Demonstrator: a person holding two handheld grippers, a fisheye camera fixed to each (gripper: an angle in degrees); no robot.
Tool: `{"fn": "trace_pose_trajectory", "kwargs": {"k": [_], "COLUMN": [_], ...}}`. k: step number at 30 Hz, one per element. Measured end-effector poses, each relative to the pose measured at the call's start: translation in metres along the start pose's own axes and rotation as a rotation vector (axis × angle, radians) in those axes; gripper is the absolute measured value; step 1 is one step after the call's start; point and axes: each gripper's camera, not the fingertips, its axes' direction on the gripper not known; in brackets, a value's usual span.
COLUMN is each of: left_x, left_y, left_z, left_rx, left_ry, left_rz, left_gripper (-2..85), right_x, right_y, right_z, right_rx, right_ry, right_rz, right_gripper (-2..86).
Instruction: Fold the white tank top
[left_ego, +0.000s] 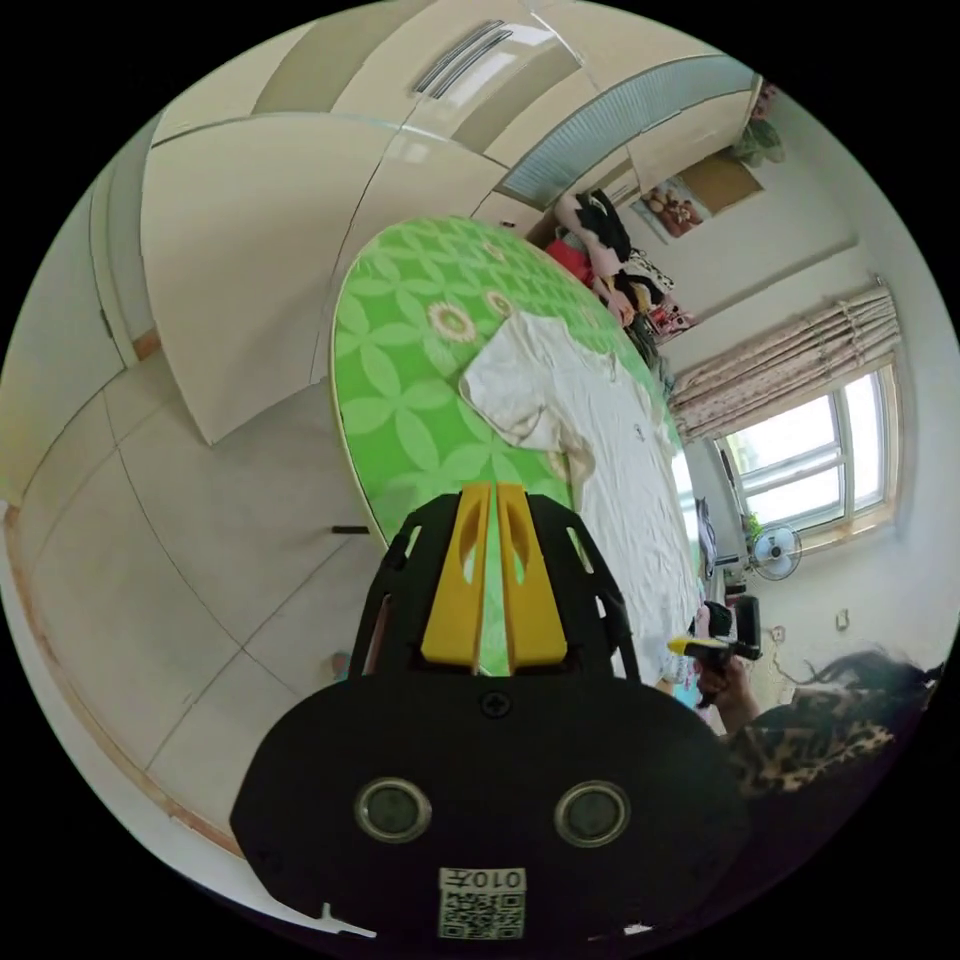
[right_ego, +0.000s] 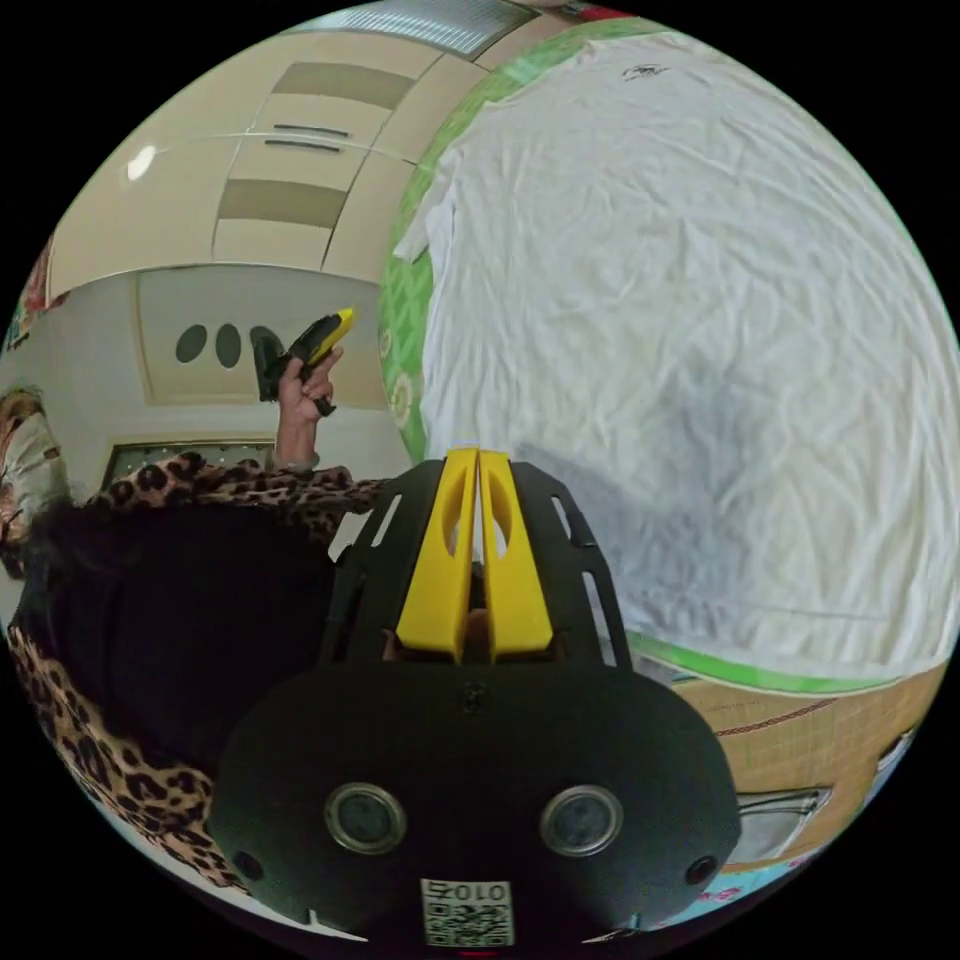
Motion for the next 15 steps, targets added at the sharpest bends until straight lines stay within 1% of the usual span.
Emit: {"fn": "trace_pose_trajectory", "kwargs": {"k": [4, 6, 8, 10, 11, 13, 15], "left_x": [-0.005, -0.001, 0.005, 0.002, -0.005, -0.018, -0.033], "left_y": [-0.048, -0.063, -0.079, -0.09, -0.099, -0.11, -0.12], "left_z": [0.014, 0.023, 0.044, 0.061, 0.073, 0.087, 0.103], "left_rx": [0.006, -0.005, -0.061, -0.103, -0.124, -0.129, -0.145], "left_ry": [-0.054, -0.091, -0.084, -0.098, -0.049, -0.01, 0.055], "left_rz": [0.045, 0.056, 0.116, 0.133, 0.127, 0.097, 0.086], "left_gripper": [2.7, 3.1, 3.4, 3.4, 3.3, 4.3, 6.8], "right_x": [-0.054, -0.064, -0.072, -0.08, -0.082, -0.094, -0.108], "right_y": [-0.02, -0.037, -0.053, -0.07, -0.073, -0.082, -0.091], "right_z": [0.001, -0.008, -0.029, -0.063, -0.072, -0.103, -0.121], "right_rx": [-0.061, -0.063, -0.019, 0.064, 0.078, 0.115, 0.099], "right_ry": [0.004, -0.04, -0.095, -0.15, -0.158, -0.177, -0.18], "right_rz": [-0.043, -0.061, -0.061, -0.062, -0.051, -0.023, -0.015], "right_gripper": [2.2, 2.2, 2.2, 2.3, 2.3, 2.3, 2.3]}}
